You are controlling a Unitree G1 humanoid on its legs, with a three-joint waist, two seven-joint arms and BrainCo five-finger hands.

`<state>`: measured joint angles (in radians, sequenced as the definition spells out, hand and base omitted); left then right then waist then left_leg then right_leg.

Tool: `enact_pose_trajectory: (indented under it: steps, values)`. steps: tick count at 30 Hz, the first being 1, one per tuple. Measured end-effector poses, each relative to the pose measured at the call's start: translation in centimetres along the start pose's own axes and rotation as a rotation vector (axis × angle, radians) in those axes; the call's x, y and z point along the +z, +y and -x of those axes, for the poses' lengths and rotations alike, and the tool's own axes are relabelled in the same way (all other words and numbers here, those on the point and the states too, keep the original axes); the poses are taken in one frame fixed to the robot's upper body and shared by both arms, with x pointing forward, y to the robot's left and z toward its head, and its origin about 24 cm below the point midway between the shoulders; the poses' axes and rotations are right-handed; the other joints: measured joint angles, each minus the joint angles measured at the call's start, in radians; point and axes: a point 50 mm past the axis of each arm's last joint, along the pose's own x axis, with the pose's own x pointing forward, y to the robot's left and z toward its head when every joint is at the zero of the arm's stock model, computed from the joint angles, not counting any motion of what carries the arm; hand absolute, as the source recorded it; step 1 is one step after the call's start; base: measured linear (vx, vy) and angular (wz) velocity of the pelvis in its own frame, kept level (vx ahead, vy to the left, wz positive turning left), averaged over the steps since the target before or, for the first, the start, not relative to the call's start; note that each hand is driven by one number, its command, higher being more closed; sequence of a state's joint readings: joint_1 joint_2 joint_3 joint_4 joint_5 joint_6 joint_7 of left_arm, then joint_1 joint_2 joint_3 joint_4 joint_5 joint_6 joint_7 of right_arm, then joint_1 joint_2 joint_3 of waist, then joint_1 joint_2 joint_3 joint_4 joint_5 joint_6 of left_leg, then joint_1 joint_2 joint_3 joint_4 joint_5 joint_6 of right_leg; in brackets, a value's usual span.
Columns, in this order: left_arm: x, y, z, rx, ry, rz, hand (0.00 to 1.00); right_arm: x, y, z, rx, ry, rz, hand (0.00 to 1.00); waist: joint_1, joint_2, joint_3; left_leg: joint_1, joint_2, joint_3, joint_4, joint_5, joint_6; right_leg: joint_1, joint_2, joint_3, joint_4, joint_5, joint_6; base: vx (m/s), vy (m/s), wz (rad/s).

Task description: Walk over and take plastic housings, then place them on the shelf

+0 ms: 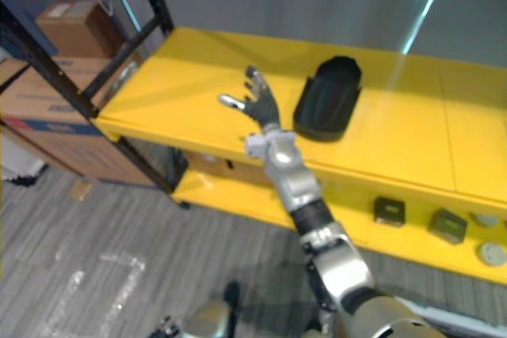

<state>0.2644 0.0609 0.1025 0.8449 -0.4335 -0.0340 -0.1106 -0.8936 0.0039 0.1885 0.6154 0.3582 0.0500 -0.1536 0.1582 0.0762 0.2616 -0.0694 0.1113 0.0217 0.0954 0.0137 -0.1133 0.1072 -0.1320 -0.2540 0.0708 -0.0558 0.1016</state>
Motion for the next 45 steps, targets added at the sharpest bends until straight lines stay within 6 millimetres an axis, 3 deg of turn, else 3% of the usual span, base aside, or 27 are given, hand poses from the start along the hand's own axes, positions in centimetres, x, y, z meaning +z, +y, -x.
enact_pose_trajectory:
  steps: [4, 9, 16, 20, 26, 33, 39, 42, 45]
  values:
    - [0.1, -0.4, -0.2, -0.007, 0.015, -0.012, 0.00, -0.2, -0.4, -0.3, -0.015, 0.030, 0.008, 0.00, 0.000, 0.012, 0.008, 0.000, 0.001, -0.021, -0.024, 0.019, -0.004, 0.005, 0.004, -0.026, 0.000, -0.003, -0.002, -0.01, -0.029, 0.18]
    - [0.0, -0.6, -0.2, -0.010, 0.019, -0.022, 0.00, -1.5, -3.0, -0.3, -0.159, 0.103, -0.031, 0.00, 0.012, 0.015, 0.010, 0.004, 0.005, -0.041, -0.036, 0.031, -0.008, 0.016, 0.010, -0.045, 0.000, -0.007, -0.005, 0.00, -0.022, 0.11]
    - [0.1, -0.7, -0.3, -0.015, 0.020, -0.034, 0.00, -1.2, -6.8, 0.0, -0.338, 0.110, -0.066, 0.00, 0.016, 0.023, 0.014, 0.017, 0.007, -0.038, -0.060, 0.045, -0.009, 0.015, 0.011, -0.044, 0.004, -0.007, -0.005, 0.00, 0.000, 0.00]
    - [0.1, -0.7, -0.3, -0.017, 0.019, -0.042, 0.00, -1.0, -7.7, 0.0, -0.390, 0.112, -0.079, 0.00, 0.016, 0.026, 0.015, 0.017, 0.008, -0.038, -0.060, 0.045, -0.010, 0.014, 0.012, -0.044, 0.006, -0.009, -0.005, 0.00, 0.000, 0.00]
    - [0.2, -1.5, -0.5, -0.044, 0.022, -0.070, 0.00, 0.0, -9.2, -0.1, -0.515, 0.094, -0.091, 0.00, 0.018, 0.052, 0.029, 0.022, 0.003, -0.040, -0.061, 0.048, -0.007, 0.007, 0.003, -0.044, 0.038, -0.028, -0.001, 0.00, 0.000, 0.00]
    - [0.2, -1.5, -0.5, -0.047, 0.021, -0.072, 0.00, 0.3, -11.4, 0.4, -0.612, 0.079, -0.114, 0.00, 0.017, 0.053, 0.031, 0.035, -0.001, -0.038, -0.068, 0.048, -0.007, -0.003, -0.009, -0.043, 0.080, -0.055, 0.000, 0.00, 0.000, 0.00]
    - [0.5, -1.5, -0.5, -0.052, 0.002, -0.074, 0.00, 1.4, -11.3, 0.1, -0.427, -0.003, -0.080, 0.00, 0.015, 0.052, 0.046, 0.033, 0.003, -0.032, -0.070, 0.049, -0.008, -0.017, -0.007, -0.036, 0.093, -0.061, -0.003, 0.00, -0.008, -0.03]
    - [0.5, -1.5, -0.5, -0.052, 0.000, -0.075, 0.00, 2.8, -9.1, -0.5, -0.202, -0.086, 0.028, 0.00, 0.006, 0.050, 0.047, 0.034, 0.004, -0.027, -0.070, 0.049, -0.008, -0.018, -0.007, -0.033, 0.092, -0.061, -0.002, 0.01, -0.007, -0.04]
    - [0.6, -1.5, -0.5, -0.050, -0.002, -0.077, 0.00, 6.2, -6.0, -0.3, 0.029, -0.254, 0.082, 0.00, -0.006, 0.044, 0.050, 0.035, 0.007, -0.023, -0.070, 0.049, -0.008, -0.018, -0.005, -0.030, 0.091, -0.061, -0.003, 0.00, -0.005, -0.02]
